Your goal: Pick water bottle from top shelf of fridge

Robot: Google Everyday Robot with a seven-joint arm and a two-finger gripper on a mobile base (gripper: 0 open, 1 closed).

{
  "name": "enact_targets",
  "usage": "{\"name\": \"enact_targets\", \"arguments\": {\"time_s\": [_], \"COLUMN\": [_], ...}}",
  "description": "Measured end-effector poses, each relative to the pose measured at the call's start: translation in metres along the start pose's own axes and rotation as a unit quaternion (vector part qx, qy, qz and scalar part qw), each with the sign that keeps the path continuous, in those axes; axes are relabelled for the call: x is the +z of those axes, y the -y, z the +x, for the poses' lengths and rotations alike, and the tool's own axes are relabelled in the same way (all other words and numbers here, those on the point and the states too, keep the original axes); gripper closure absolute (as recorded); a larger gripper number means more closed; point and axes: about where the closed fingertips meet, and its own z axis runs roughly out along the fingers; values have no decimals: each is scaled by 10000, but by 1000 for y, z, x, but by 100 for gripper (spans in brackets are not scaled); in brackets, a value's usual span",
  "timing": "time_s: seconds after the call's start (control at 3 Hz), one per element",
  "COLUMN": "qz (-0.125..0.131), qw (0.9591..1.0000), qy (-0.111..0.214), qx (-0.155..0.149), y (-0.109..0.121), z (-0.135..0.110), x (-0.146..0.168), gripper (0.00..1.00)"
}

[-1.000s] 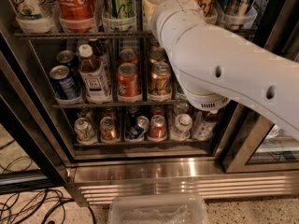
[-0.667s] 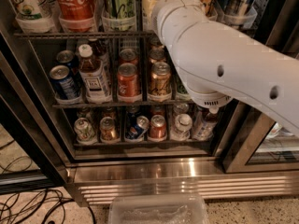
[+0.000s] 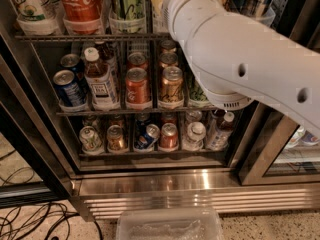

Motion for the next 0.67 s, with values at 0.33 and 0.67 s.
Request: {"name": "enact_targets", "arguments": {"time_s": [0.33,0.67], "qz": [-56,-87], "qw": [9999,9995], "qy": [-82,-152], "qx": [131,253], "y": [6,13], "z": [-10,-20], "x": [-7,-15], "gripper": [100,100]}}
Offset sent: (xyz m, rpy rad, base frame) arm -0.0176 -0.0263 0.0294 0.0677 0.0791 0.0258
